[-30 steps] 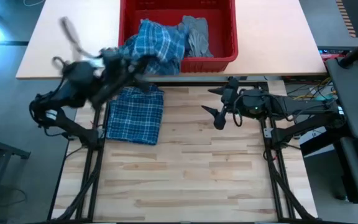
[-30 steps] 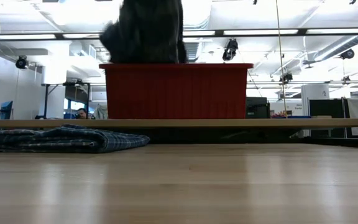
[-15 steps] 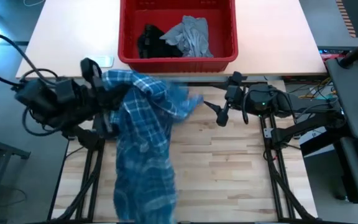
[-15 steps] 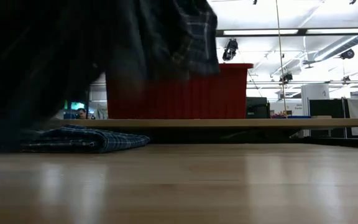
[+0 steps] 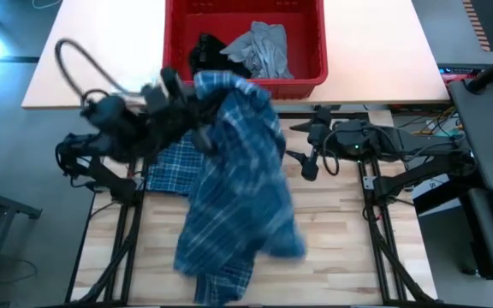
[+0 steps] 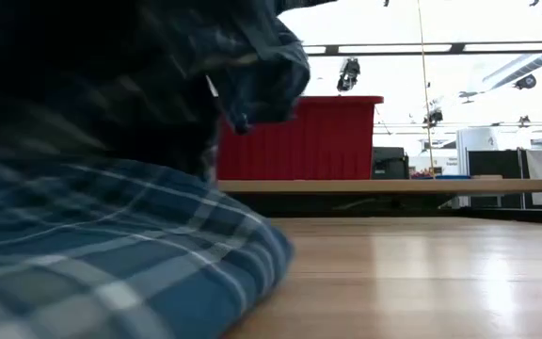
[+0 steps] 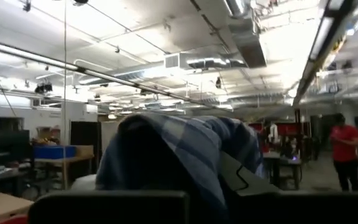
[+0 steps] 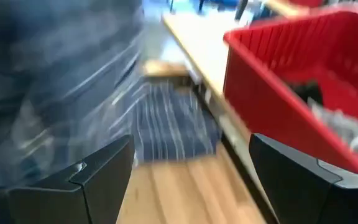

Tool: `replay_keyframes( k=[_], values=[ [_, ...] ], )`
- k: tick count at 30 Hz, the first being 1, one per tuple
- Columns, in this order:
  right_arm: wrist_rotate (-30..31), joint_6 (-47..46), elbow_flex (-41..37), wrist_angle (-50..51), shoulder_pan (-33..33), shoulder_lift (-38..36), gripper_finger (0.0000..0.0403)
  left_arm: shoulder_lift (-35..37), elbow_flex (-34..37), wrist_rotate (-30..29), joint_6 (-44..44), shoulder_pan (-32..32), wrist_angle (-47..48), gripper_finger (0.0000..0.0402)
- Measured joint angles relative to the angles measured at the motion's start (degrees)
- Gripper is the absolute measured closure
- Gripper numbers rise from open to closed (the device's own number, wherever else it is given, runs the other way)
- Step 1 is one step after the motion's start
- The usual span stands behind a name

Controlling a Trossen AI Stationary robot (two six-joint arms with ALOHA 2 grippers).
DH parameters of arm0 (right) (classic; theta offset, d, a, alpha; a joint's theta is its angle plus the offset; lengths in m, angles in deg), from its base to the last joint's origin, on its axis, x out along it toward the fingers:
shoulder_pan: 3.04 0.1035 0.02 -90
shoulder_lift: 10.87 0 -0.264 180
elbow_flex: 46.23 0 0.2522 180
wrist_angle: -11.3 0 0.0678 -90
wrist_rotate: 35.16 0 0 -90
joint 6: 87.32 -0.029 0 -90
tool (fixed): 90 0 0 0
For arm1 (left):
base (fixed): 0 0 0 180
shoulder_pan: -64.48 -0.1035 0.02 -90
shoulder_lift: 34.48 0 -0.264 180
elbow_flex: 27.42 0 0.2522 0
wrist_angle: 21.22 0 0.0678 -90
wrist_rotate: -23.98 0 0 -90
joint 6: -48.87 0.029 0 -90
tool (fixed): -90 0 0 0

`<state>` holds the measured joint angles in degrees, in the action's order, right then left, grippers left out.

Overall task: Fold Laundry from Bin
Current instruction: Fold the blue patterned long sleeve shirt

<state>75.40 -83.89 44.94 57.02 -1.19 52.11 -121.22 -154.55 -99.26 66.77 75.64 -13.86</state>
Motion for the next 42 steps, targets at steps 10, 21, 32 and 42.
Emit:
replay_keyframes(
  k=[10,21,32,42],
  values=[
    [-5.46,-25.46,-0.69,36.15,4.94,-2.08,0.0090,-6.29,3.57,15.63,-17.95,-11.04,13.91,0.0401],
    [-11.01,-41.17,-6.18,38.19,20.58,-2.52,0.0090,-8.05,18.01,13.78,-44.03,-6.64,34.60,0.0361],
    [-6.40,-16.09,-13.21,-10.49,12.15,10.24,0.0090,-4.55,14.17,10.96,-59.07,4.90,63.79,0.0162],
    [-9.16,-19.44,-13.17,-17.42,6.98,32.38,0.0090,3.70,13.51,1.50,-73.02,17.26,86.65,0.0069]
  ],
)
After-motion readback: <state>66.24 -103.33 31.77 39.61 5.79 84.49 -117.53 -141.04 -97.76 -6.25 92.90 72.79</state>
